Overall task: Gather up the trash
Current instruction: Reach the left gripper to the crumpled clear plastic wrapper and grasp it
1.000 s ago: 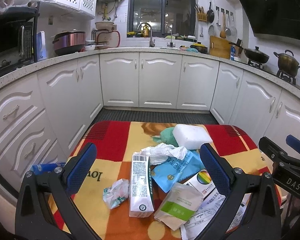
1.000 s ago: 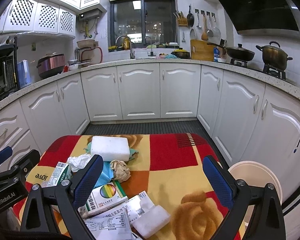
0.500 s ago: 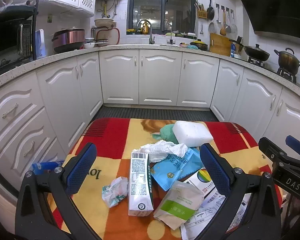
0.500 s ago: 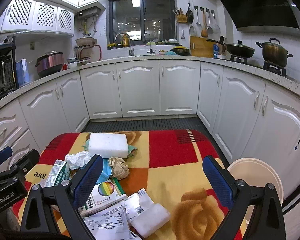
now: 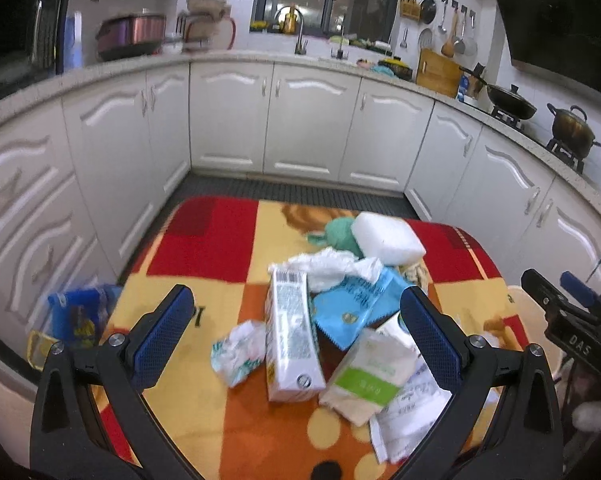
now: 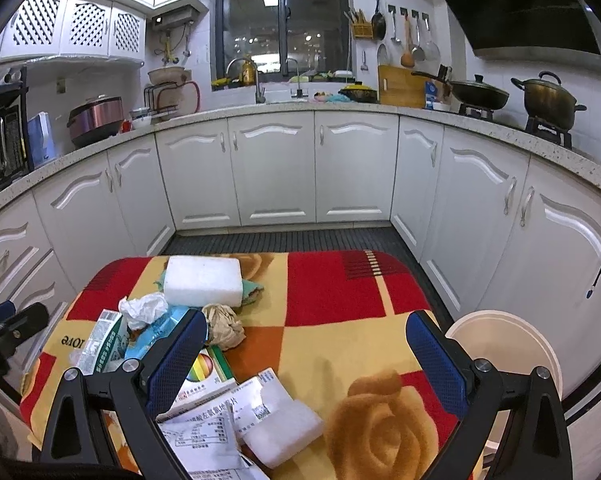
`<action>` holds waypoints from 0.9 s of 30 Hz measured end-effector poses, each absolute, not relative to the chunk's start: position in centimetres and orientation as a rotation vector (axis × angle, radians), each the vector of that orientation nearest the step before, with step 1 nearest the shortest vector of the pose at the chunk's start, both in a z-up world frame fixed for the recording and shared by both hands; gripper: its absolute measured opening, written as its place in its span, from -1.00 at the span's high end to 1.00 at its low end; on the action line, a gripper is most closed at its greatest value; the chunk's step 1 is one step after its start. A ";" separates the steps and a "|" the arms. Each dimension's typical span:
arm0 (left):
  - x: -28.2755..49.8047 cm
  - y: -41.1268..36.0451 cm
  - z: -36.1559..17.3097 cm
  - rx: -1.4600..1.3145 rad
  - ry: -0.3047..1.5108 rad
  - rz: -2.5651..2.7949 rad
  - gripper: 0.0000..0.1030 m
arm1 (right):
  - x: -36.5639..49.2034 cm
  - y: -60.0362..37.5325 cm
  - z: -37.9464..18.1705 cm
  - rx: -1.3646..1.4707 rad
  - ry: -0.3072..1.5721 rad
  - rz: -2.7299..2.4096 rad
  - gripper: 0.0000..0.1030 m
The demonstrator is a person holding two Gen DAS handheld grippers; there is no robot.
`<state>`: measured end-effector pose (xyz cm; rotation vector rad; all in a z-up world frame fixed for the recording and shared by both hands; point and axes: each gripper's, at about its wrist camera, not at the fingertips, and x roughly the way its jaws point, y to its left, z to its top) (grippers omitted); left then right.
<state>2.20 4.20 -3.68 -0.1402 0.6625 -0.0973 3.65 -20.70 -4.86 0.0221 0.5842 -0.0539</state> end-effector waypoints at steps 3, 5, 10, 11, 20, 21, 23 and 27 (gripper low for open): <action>1.7 5.2 -4.0 -0.109 0.671 -0.080 -0.99 | 4.0 -21.3 -5.3 0.028 0.623 -0.036 -0.92; 1.5 5.7 -4.3 -0.098 0.679 -0.086 -0.99 | 4.2 -21.7 -5.6 0.029 0.645 -0.030 -0.92; 2.0 5.5 -5.8 -0.078 0.730 -0.118 -0.99 | 4.7 -21.2 -6.9 0.033 0.706 0.043 -0.92; 2.3 5.4 -6.1 -0.079 0.740 -0.123 -0.99 | 4.8 -20.8 -7.1 0.024 0.721 0.061 -0.93; 6.0 4.3 -8.1 -0.073 0.834 -0.164 -0.99 | 5.7 -17.8 -8.5 -0.045 0.823 0.168 -0.93; 6.1 4.5 -8.1 -0.061 0.836 -0.163 -0.99 | 5.8 -17.6 -8.5 -0.050 0.832 0.174 -0.93; 6.2 4.9 -8.1 -0.044 0.838 -0.163 -0.99 | 5.8 -17.2 -8.5 -0.067 0.847 0.190 -0.93; 5.6 6.3 -8.3 0.001 0.853 -0.162 -0.99 | 5.9 -16.0 -8.8 -0.103 0.874 0.247 -0.93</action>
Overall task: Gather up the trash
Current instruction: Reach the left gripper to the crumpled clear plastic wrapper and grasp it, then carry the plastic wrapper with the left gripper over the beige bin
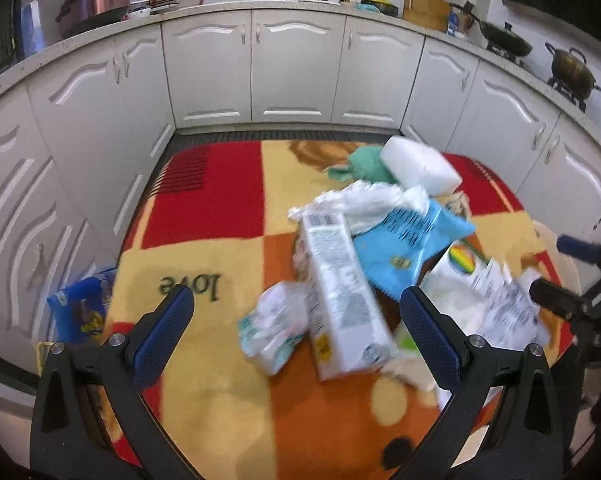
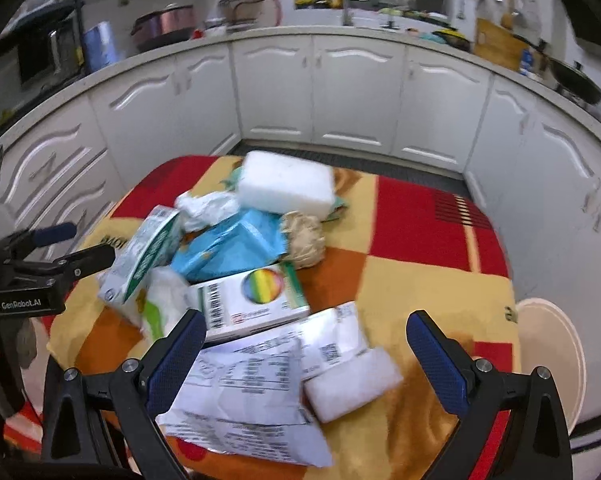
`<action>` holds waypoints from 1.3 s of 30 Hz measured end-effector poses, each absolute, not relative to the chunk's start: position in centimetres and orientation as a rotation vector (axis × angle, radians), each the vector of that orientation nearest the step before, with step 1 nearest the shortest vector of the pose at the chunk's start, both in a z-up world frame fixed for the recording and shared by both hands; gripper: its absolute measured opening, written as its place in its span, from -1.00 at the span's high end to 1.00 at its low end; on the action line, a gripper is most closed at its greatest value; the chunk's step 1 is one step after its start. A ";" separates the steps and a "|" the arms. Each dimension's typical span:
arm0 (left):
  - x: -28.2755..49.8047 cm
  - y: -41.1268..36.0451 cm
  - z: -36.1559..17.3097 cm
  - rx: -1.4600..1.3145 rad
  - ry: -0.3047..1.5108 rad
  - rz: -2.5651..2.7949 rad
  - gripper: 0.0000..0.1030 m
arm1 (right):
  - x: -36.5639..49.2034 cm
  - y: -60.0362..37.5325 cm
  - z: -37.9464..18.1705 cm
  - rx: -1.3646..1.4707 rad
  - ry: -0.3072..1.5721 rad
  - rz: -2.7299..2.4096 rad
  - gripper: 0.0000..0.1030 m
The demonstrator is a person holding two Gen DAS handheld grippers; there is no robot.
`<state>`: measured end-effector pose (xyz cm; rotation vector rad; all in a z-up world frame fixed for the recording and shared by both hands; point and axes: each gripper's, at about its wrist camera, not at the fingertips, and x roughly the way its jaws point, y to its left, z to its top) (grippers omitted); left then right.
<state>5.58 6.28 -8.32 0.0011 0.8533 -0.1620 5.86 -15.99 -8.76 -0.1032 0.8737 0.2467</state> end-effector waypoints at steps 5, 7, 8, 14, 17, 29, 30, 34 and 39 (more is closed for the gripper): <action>4.9 8.4 -9.0 0.000 0.881 -0.158 -0.99 | 5.9 -14.2 -9.1 -0.096 0.881 0.346 -0.92; 5.1 8.7 -9.3 0.000 0.885 -0.162 -0.99 | 6.0 -13.5 -9.3 -0.094 0.881 0.374 -0.81; 5.2 8.6 -9.4 0.006 0.887 -0.162 -0.98 | 6.3 -12.9 -9.6 -0.087 0.889 0.395 -0.71; 6.7 8.7 -11.1 0.042 0.912 -0.177 -0.79 | 7.3 -11.0 -11.4 -0.048 0.947 0.482 -0.27; 7.8 9.0 -11.8 0.006 0.926 -0.213 -0.78 | 7.6 -10.2 -12.0 -0.039 0.957 0.510 -0.03; 8.7 9.3 -13.7 -0.061 1.009 -0.296 0.50 | 7.6 -9.3 -12.8 0.031 0.943 0.566 0.72; 8.5 9.5 -13.3 -0.063 1.003 -0.291 0.52 | 7.5 -9.4 -12.5 0.040 0.938 0.572 0.73; 7.1 9.8 -11.0 -0.052 0.956 -0.268 0.58 | 7.0 -10.7 -11.4 0.080 0.916 0.580 0.74; 5.5 9.1 -7.6 -0.050 0.878 -0.282 0.59 | 6.2 -13.0 -8.7 0.116 0.849 0.573 0.74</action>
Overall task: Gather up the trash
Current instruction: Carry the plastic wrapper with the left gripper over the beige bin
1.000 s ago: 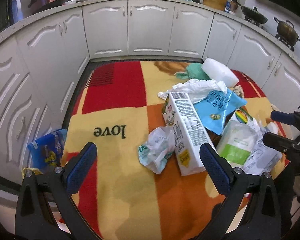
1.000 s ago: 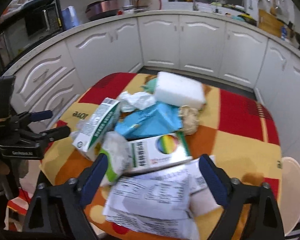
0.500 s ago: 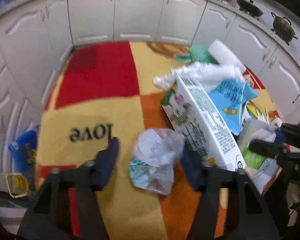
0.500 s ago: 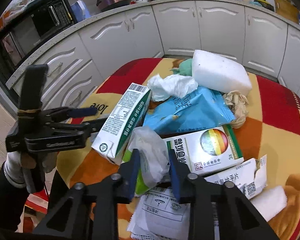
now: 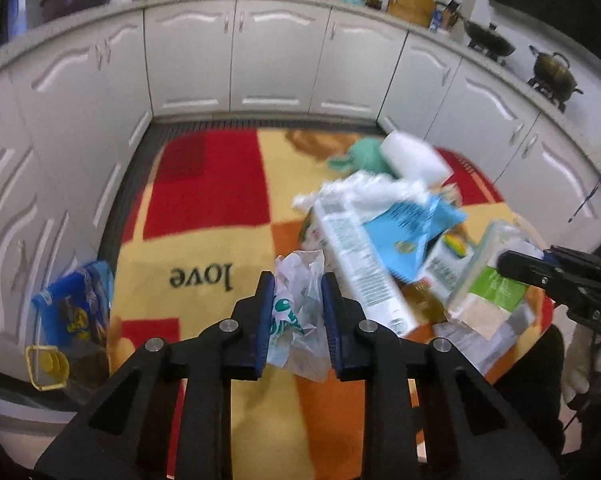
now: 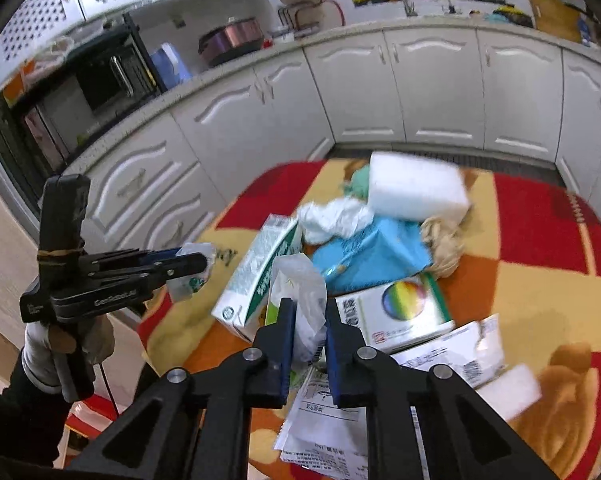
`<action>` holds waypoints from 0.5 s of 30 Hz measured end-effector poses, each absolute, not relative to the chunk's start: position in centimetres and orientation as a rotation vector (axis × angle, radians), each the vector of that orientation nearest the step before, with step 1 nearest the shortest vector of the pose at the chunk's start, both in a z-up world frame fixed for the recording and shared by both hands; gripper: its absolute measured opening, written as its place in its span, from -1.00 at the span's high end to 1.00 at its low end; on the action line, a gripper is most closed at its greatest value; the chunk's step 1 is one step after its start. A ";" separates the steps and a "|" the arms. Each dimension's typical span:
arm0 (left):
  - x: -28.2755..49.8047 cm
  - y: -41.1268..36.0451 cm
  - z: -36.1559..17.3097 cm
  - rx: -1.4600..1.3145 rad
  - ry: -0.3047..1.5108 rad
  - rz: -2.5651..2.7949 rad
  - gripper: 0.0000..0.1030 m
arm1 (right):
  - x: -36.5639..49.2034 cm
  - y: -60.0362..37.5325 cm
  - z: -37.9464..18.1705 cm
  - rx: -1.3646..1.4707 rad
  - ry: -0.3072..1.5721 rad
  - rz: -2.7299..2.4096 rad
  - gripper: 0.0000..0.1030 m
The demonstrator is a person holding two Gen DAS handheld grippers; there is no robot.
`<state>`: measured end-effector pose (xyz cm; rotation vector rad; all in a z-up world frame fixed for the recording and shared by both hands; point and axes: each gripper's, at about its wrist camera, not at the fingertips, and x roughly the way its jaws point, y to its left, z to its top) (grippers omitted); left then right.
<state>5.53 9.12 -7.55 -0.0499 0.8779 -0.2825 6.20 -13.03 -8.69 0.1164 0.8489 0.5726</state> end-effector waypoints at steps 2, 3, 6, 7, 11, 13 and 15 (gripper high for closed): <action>5.0 8.2 -6.2 -0.051 0.852 -0.305 0.59 | 5.8 -13.9 -7.4 0.122 0.812 0.559 0.74; 4.9 7.7 -5.7 -0.051 0.843 -0.320 0.59 | 5.5 -14.4 -6.9 0.122 0.799 0.548 0.74; 4.8 4.7 -4.2 -0.035 0.816 -0.377 0.59 | 5.0 -16.9 -5.7 0.125 0.762 0.485 0.74; 4.8 3.7 -3.8 -0.032 0.812 -0.396 0.59 | 4.8 -17.8 -5.5 0.132 0.754 0.467 0.74; 5.0 -0.7 -3.2 -0.011 0.808 -0.488 0.59 | 4.4 -22.4 -4.9 0.163 0.731 0.355 0.74; 5.3 -3.4 -3.0 0.006 0.810 -0.533 0.59 | 4.1 -24.8 -4.7 0.176 0.722 0.296 0.74; 5.4 -5.8 -2.9 0.024 0.812 -0.577 0.59 | 3.4 -27.5 -4.5 0.180 0.710 0.225 0.74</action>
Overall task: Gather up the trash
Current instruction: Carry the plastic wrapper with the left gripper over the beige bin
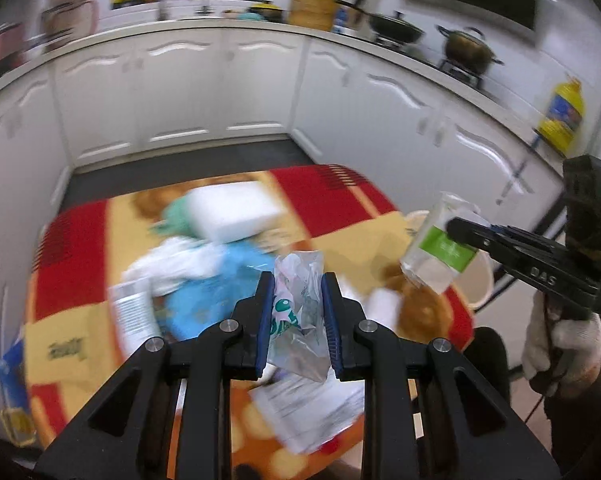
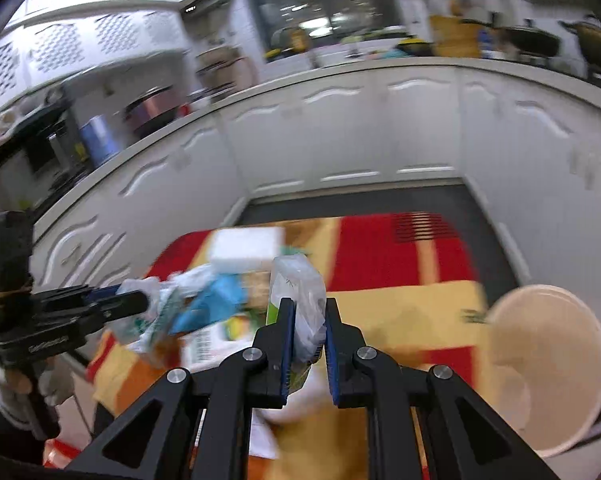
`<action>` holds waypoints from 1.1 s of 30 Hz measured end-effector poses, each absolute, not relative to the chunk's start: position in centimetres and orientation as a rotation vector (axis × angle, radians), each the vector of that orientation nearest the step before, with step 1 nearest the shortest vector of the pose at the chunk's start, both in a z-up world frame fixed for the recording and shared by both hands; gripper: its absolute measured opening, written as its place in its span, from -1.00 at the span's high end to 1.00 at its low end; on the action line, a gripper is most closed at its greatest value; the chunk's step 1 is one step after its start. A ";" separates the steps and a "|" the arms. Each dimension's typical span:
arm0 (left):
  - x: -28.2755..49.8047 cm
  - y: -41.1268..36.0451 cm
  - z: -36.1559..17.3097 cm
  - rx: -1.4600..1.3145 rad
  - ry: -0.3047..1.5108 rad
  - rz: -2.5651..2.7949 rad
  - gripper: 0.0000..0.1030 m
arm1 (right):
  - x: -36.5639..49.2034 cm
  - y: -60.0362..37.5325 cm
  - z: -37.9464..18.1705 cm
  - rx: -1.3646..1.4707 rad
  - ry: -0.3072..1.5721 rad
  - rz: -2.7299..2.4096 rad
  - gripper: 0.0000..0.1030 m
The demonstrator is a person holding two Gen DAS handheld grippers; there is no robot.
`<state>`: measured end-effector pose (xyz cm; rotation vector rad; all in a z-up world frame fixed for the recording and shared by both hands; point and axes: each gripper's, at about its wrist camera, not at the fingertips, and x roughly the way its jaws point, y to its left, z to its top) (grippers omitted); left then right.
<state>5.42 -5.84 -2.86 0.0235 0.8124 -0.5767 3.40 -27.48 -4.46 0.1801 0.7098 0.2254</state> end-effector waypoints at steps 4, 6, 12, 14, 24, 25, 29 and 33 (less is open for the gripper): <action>6.1 -11.5 -2.8 0.045 0.829 -0.666 0.59 | 2.3 -32.1 -4.3 0.186 0.703 0.091 0.74; 6.5 -14.4 -2.8 0.042 0.842 -0.712 0.59 | 2.0 -34.6 -4.2 0.177 0.700 0.007 0.74; 7.5 -22.8 -2.9 0.025 0.884 -0.848 0.59 | 0.8 -40.2 -5.3 0.155 0.729 -0.170 0.74; 7.7 -25.1 -3.2 0.037 0.894 -0.867 0.59 | 0.6 -41.6 -5.9 0.166 0.744 -0.209 0.74; 9.5 -33.0 -5.7 -0.013 0.949 -0.918 0.34 | 0.3 -47.3 -9.5 0.217 0.820 -0.338 0.74; 9.6 -33.5 -6.0 -0.017 0.950 -0.926 0.16 | 0.3 -47.4 -9.7 0.219 0.823 -0.344 0.74; 10.1 -34.3 -7.2 -0.031 0.969 -0.913 -0.15 | 0.5 -48.1 -10.5 0.223 0.837 -0.378 0.45; 10.3 -34.2 -7.8 -0.039 0.996 -0.897 -0.16 | 0.0 -48.4 -10.8 0.248 0.834 -0.383 0.33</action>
